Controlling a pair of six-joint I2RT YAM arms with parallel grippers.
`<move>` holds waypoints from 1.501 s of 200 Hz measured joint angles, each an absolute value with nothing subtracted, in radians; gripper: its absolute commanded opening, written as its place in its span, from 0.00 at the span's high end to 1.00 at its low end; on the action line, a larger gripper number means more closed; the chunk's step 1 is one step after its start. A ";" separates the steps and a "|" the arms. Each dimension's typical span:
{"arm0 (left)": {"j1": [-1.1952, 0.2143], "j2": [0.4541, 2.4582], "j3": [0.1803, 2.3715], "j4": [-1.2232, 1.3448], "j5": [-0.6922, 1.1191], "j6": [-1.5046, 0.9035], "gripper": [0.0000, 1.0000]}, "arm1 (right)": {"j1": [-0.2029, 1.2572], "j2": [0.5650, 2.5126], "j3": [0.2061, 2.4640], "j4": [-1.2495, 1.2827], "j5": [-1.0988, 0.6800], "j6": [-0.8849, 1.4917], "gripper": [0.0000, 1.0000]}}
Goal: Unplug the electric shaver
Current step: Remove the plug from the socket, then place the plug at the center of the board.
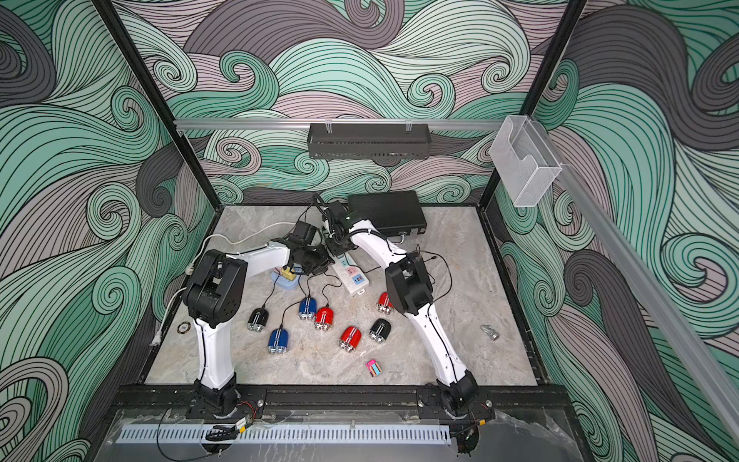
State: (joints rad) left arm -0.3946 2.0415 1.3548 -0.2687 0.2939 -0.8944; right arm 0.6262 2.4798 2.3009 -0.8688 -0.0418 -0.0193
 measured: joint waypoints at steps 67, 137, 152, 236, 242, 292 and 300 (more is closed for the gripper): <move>-0.395 2.045 1.359 -0.276 0.297 -0.894 0.62 | 0.626 2.434 2.283 -0.865 -0.043 -0.019 0.82; -0.395 2.045 1.360 -0.276 0.297 -0.895 0.62 | 0.627 2.353 2.257 -0.865 -0.035 -0.019 0.83; -0.395 2.045 1.364 -0.281 0.296 -0.894 0.62 | 0.627 2.339 2.229 -0.862 -0.028 -0.019 0.83; -0.421 2.045 1.414 -0.381 0.253 -0.848 0.62 | 0.595 2.072 1.937 -0.799 0.001 0.054 0.84; -0.423 2.045 1.420 -0.392 0.249 -0.843 0.62 | 0.587 2.041 1.919 -0.792 0.001 0.062 0.84; -0.441 2.035 1.444 -0.438 0.227 -0.815 0.61 | 0.497 1.777 1.774 -0.737 0.012 0.141 0.84; -0.443 2.031 1.444 -0.442 0.226 -0.813 0.61 | 0.478 1.731 1.740 -0.733 0.021 0.158 0.84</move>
State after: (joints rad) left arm -0.4427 2.0312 1.4445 -0.4423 0.2260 -0.8131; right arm 0.4782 1.7306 1.7405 -0.7326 0.0208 0.1577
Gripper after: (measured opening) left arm 0.391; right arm 0.283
